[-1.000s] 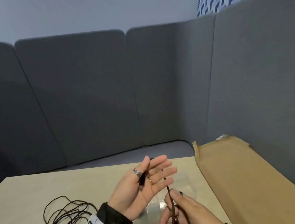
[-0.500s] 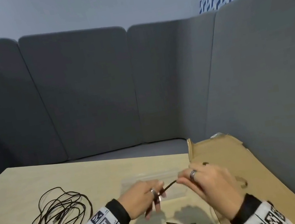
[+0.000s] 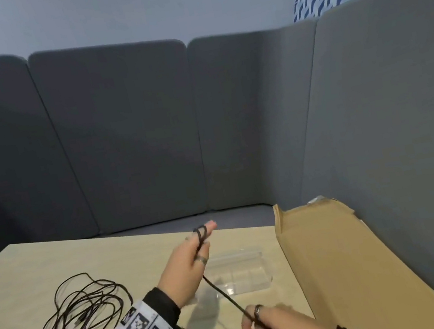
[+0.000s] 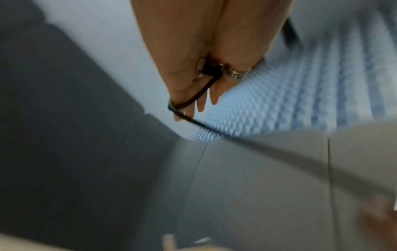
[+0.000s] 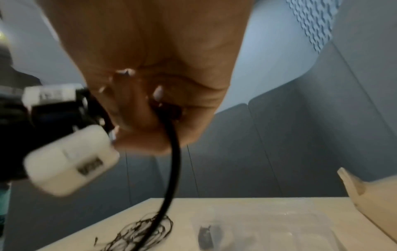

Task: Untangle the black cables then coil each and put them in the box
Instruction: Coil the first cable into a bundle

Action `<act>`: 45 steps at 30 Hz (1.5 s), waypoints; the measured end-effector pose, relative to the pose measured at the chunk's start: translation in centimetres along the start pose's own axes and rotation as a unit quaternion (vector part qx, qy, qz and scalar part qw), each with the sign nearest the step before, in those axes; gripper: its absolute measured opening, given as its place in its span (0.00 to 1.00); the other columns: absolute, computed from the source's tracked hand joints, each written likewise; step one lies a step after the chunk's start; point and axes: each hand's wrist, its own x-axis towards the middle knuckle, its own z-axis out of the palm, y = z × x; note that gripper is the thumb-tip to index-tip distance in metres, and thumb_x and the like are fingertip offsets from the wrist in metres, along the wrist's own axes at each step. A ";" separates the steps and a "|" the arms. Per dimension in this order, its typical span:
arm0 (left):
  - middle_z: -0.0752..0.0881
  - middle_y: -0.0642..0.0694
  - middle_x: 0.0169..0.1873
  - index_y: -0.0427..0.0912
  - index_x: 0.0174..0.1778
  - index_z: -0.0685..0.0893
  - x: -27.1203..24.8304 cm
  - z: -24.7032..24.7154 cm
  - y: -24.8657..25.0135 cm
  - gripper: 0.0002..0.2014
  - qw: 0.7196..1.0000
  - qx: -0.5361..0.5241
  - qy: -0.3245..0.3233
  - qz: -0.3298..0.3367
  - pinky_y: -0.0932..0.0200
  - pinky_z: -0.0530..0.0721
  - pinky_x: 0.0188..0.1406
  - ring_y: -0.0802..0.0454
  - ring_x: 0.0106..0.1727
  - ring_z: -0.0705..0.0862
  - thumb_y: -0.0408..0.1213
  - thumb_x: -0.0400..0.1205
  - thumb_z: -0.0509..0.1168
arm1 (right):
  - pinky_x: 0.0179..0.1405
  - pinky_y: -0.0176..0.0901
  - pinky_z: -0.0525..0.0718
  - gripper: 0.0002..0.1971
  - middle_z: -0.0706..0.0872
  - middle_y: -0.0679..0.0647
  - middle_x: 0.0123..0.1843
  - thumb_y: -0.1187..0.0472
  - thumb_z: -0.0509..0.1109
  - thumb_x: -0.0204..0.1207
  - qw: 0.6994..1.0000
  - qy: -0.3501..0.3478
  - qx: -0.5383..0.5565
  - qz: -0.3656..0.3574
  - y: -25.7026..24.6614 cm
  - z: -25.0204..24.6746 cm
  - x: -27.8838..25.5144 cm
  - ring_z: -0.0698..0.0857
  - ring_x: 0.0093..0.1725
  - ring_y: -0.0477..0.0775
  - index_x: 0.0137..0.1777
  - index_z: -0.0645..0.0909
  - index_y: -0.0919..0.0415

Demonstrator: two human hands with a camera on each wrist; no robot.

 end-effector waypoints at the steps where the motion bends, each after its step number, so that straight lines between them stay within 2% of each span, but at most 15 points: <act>1: 0.83 0.53 0.62 0.49 0.70 0.74 -0.1 -0.3 -0.8 0.17 0.996 0.083 -0.043 -0.014 0.77 0.72 0.58 0.59 0.61 0.82 0.36 0.86 0.54 | 0.45 0.40 0.78 0.07 0.80 0.40 0.34 0.47 0.55 0.75 0.999 0.045 -0.004 -0.009 -0.3 -0.6 0.0 0.79 0.37 0.41 0.40 0.74 0.35; 3: 0.86 0.47 0.51 0.42 0.67 0.77 -0.9 -0.7 -1.4 0.17 0.981 0.091 -0.149 -0.090 0.71 0.79 0.37 0.51 0.42 0.87 0.44 0.87 0.51 | 0.51 0.38 0.80 0.08 0.86 0.39 0.40 0.48 0.59 0.77 0.984 0.171 -0.023 -0.035 -0.1 -2.6 0.7 0.83 0.43 0.38 0.44 0.79 0.34; 7: 0.90 0.40 0.37 0.38 0.53 0.86 -2.5 -1.8 0.5 0.29 0.889 -0.299 -0.297 -0.179 0.67 0.63 0.12 0.56 0.14 0.78 0.60 0.80 0.52 | 0.54 0.29 0.78 0.07 0.88 0.33 0.48 0.53 0.65 0.80 0.960 0.270 -0.061 -0.036 -0.7 -5.4 3.7 0.84 0.52 0.35 0.50 0.86 0.45; 9: 0.91 0.39 0.46 0.40 0.55 0.88 -2.2 -2.4 1.7 0.21 0.852 -0.429 -0.263 -0.147 0.69 0.74 0.16 0.54 0.22 0.85 0.51 0.76 0.62 | 0.53 0.31 0.78 0.11 0.87 0.34 0.49 0.50 0.60 0.81 0.980 0.189 -0.052 -0.018 -0.9 -4.1 5.5 0.83 0.50 0.33 0.55 0.84 0.43; 11: 0.87 0.40 0.58 0.38 0.61 0.83 -1.0 -2.7 1.3 0.19 0.828 -0.520 -0.170 -0.126 0.60 0.88 0.44 0.47 0.48 0.90 0.41 0.75 0.64 | 0.41 0.26 0.76 0.10 0.83 0.38 0.38 0.54 0.58 0.83 0.997 0.076 -0.001 0.003 -1.4 -1.4 6.6 0.81 0.38 0.30 0.57 0.79 0.42; 15: 0.83 0.46 0.66 0.43 0.65 0.79 1.0 -3.4 -1.7 0.16 0.878 -0.468 -0.024 -0.099 0.59 0.78 0.67 0.53 0.66 0.81 0.27 0.82 0.59 | 0.25 0.26 0.71 0.10 0.75 0.44 0.24 0.54 0.57 0.84 0.992 -0.083 0.087 0.043 -3.2 2.7 6.0 0.74 0.20 0.37 0.42 0.77 0.43; 18: 0.78 0.49 0.69 0.47 0.72 0.70 0.4 -3.5 -4.6 0.18 0.983 -0.158 -0.068 -0.059 0.73 0.71 0.66 0.62 0.66 0.78 0.29 0.86 0.53 | 0.34 0.25 0.72 0.14 0.80 0.34 0.26 0.54 0.61 0.82 0.998 0.002 0.065 0.025 -2.8 2.0 5.6 0.77 0.30 0.33 0.34 0.77 0.42; 20: 0.82 0.49 0.61 0.43 0.75 0.69 -0.5 -3.3 -5.9 0.19 0.989 -0.006 -0.136 -0.065 0.72 0.73 0.58 0.58 0.59 0.81 0.40 0.87 0.53 | 0.40 0.31 0.74 0.11 0.81 0.35 0.30 0.51 0.63 0.77 0.991 0.128 0.036 -0.009 -2.1 0.7 5.7 0.78 0.35 0.35 0.33 0.79 0.40; 26: 0.84 0.47 0.20 0.40 0.46 0.89 -2.5 -3.6 -4.0 0.18 0.871 -0.358 -0.311 -0.127 0.70 0.65 0.15 0.60 0.11 0.72 0.50 0.79 0.60 | 0.42 0.36 0.79 0.11 0.86 0.39 0.37 0.33 0.63 0.69 0.952 0.297 -0.074 -0.031 -2.4 -0.9 7.8 0.83 0.40 0.41 0.39 0.83 0.35; 31: 0.89 0.33 0.50 0.34 0.53 0.89 -0.8 -4.1 -3.7 0.21 0.775 -0.605 -0.113 -0.144 0.57 0.89 0.40 0.43 0.43 0.90 0.42 0.67 0.77 | 0.30 0.36 0.76 0.15 0.78 0.44 0.23 0.54 0.58 0.84 0.997 0.051 0.024 0.054 -1.9 2.9 9.3 0.78 0.25 0.42 0.38 0.75 0.36; 33: 0.86 0.35 0.58 0.33 0.60 0.83 0.4 -3.8 -4.4 0.16 0.786 -0.599 -0.013 -0.151 0.52 0.86 0.57 0.41 0.58 0.86 0.34 0.77 0.67 | 0.28 0.36 0.76 0.12 0.76 0.44 0.21 0.54 0.58 0.83 0.996 -0.026 0.055 0.072 -1.6 4.7 9.0 0.77 0.23 0.42 0.37 0.74 0.43; 35: 0.86 0.40 0.60 0.33 0.66 0.77 1.2 -3.5 -6.0 0.16 0.870 -0.468 0.022 -0.156 0.51 0.81 0.65 0.46 0.62 0.84 0.31 0.82 0.59 | 0.35 0.33 0.76 0.14 0.77 0.42 0.23 0.50 0.59 0.82 0.997 -0.014 0.014 0.072 -1.4 4.8 8.6 0.76 0.28 0.37 0.33 0.74 0.43; 38: 0.85 0.43 0.61 0.39 0.69 0.75 0.9 -2.6 -7.6 0.16 0.984 -0.093 -0.113 -0.107 0.59 0.79 0.64 0.57 0.57 0.84 0.39 0.86 0.56 | 0.39 0.36 0.77 0.16 0.83 0.38 0.29 0.39 0.59 0.77 0.990 0.119 -0.067 0.031 -1.6 1.5 9.0 0.78 0.32 0.39 0.33 0.77 0.43; 41: 0.89 0.37 0.35 0.40 0.53 0.83 0.7 -2.5 -6.2 0.19 0.966 -0.111 -0.206 -0.110 0.67 0.77 0.30 0.57 0.27 0.83 0.48 0.87 0.52 | 0.39 0.44 0.81 0.33 0.85 0.44 0.33 0.21 0.50 0.63 0.956 0.220 -0.195 -0.011 -1.6 -1.6 10.1 0.80 0.35 0.43 0.41 0.83 0.45; 45: 0.81 0.48 0.18 0.40 0.37 0.87 1.3 -4.1 -4.9 0.17 0.894 -0.355 -0.252 -0.108 0.65 0.66 0.21 0.60 0.11 0.70 0.50 0.77 0.64 | 0.34 0.38 0.74 0.30 0.76 0.44 0.27 0.21 0.51 0.63 0.955 0.244 -0.165 -0.033 -0.6 -3.9 11.4 0.76 0.32 0.42 0.36 0.78 0.47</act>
